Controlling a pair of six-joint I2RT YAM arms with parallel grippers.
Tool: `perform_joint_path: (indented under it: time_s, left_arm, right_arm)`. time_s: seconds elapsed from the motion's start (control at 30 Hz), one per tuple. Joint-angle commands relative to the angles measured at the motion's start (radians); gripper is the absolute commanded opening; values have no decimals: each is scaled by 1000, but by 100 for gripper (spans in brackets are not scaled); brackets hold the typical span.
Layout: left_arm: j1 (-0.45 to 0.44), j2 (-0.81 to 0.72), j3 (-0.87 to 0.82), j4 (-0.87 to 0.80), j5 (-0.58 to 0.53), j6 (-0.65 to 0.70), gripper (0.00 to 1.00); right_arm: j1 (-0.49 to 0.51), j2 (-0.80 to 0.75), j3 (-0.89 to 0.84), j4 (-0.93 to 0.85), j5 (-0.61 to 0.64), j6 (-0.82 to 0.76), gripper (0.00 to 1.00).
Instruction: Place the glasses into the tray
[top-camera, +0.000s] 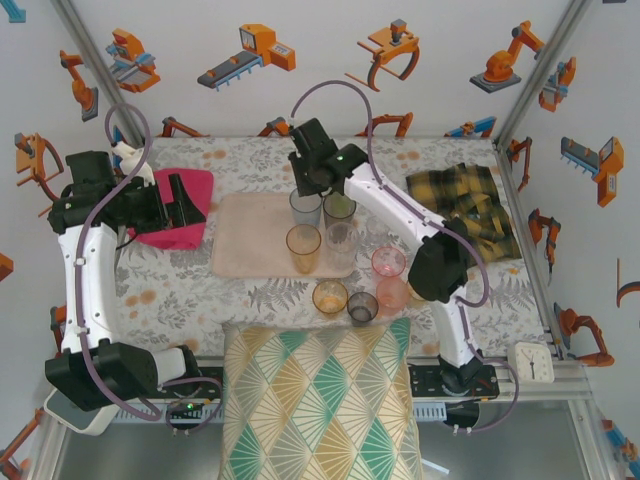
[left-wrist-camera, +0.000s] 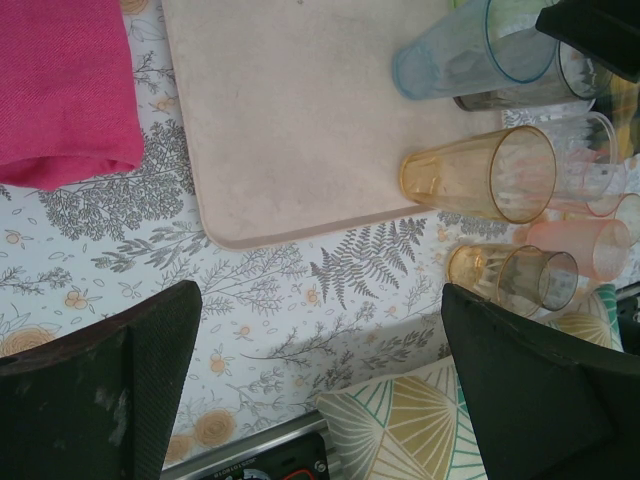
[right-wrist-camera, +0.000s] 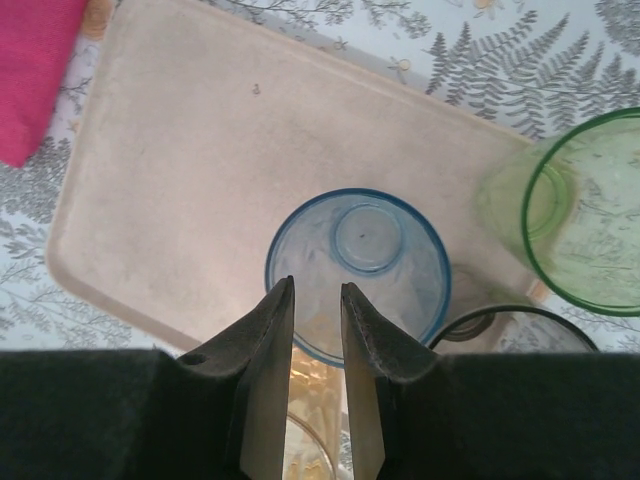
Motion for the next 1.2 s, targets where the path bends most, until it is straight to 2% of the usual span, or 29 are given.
perform_joint_path:
  time_s: [0.0,0.83,1.17]
  left_arm:
    - [8,-11,-9,7,24,-16,97]
    - [9,-17,-18,11,28,-18,97]
    - [10,-22,11,5,14,-16,97]
  right_arm:
    - [6,-34,-8,38,-57,35,28]
    - [9,20,25,15,-111,58,29]
    - [8,-69,110,-7,17,-12,31]
